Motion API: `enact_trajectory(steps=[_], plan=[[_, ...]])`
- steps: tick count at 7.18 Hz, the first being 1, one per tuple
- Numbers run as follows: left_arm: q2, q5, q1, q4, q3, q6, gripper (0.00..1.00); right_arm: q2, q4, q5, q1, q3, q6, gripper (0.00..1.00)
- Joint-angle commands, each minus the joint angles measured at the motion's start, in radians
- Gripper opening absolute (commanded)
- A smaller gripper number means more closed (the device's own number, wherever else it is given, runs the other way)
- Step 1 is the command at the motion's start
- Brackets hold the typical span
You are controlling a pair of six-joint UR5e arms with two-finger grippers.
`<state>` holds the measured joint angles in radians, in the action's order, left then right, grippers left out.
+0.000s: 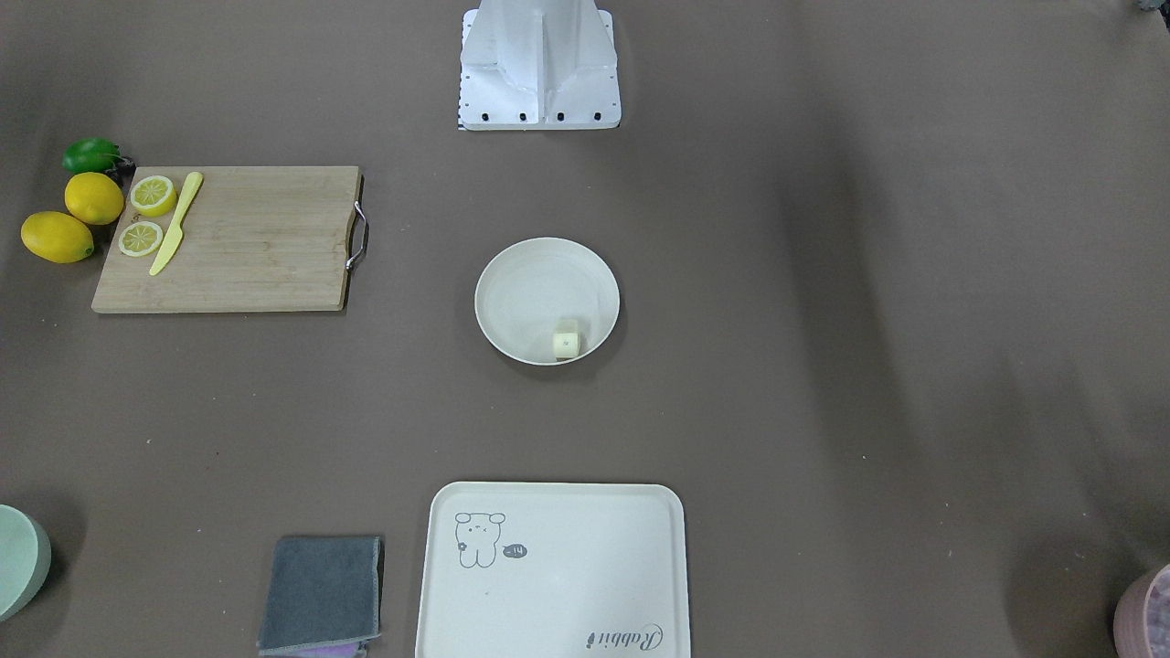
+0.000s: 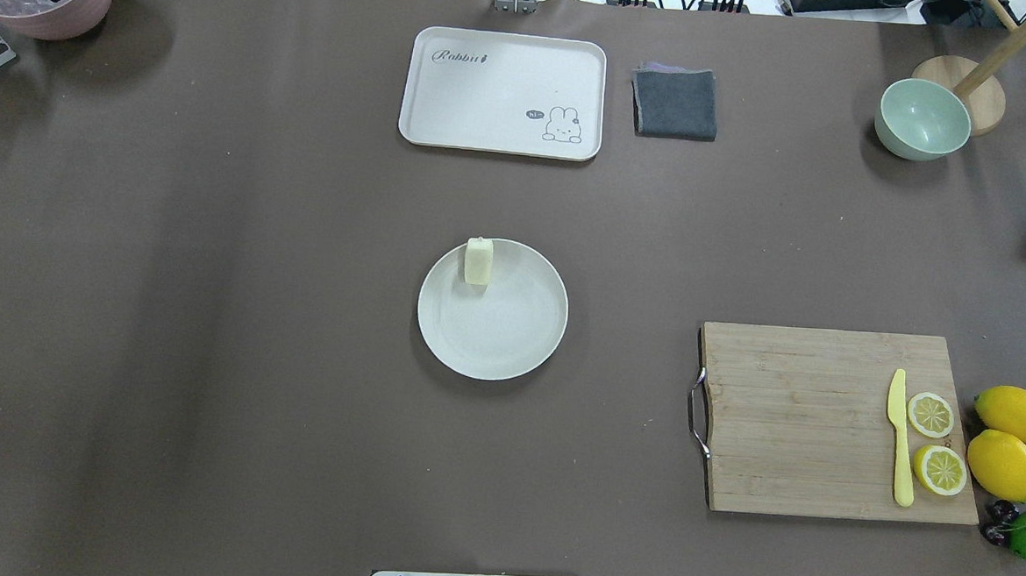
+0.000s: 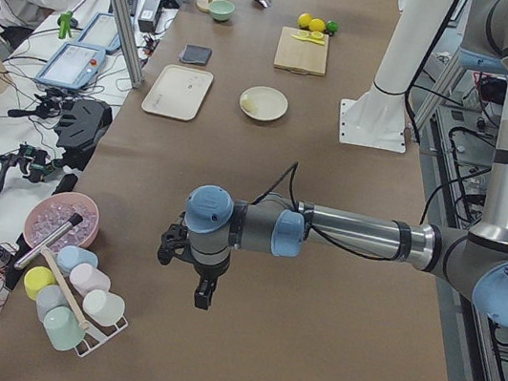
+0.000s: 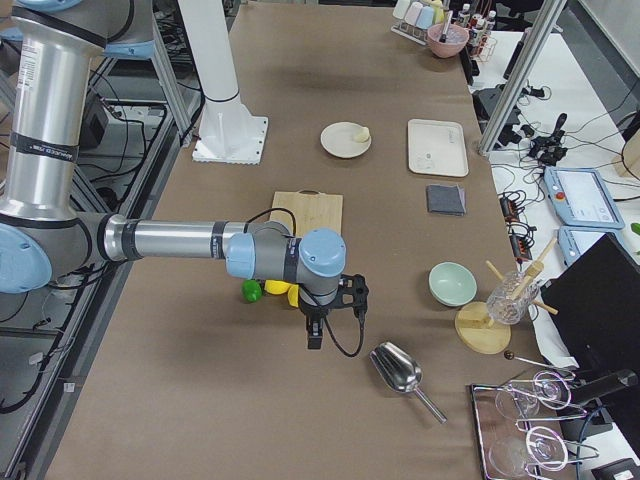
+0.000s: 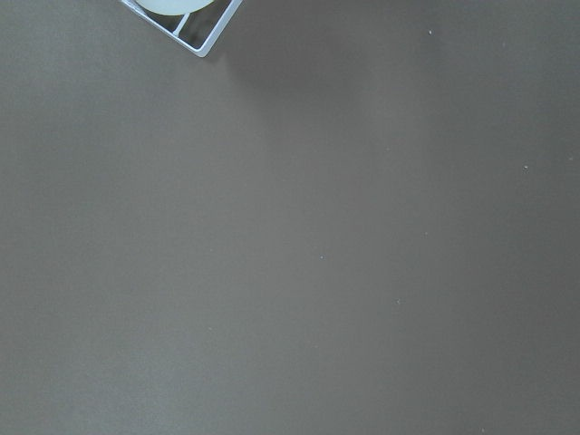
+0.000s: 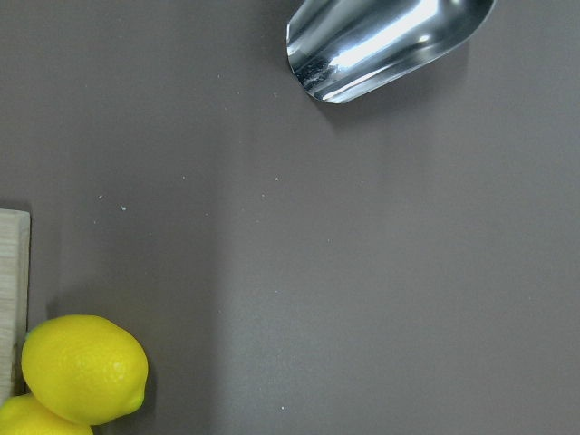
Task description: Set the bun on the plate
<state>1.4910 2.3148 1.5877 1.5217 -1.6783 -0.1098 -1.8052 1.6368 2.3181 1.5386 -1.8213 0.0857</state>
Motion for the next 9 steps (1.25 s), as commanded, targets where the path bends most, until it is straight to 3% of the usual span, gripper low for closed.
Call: enact_trajectory(steps=[1,9], plan=[[0.000,0.000,0.000,0.000,0.002,-0.001,0.98,0.001,0.000,0.000,0.000,-0.004,0.000,1.00],[0.002,-0.002,0.000,0.000,0.003,0.001,0.98,0.007,0.002,0.000,0.000,-0.026,0.000,1.00]])
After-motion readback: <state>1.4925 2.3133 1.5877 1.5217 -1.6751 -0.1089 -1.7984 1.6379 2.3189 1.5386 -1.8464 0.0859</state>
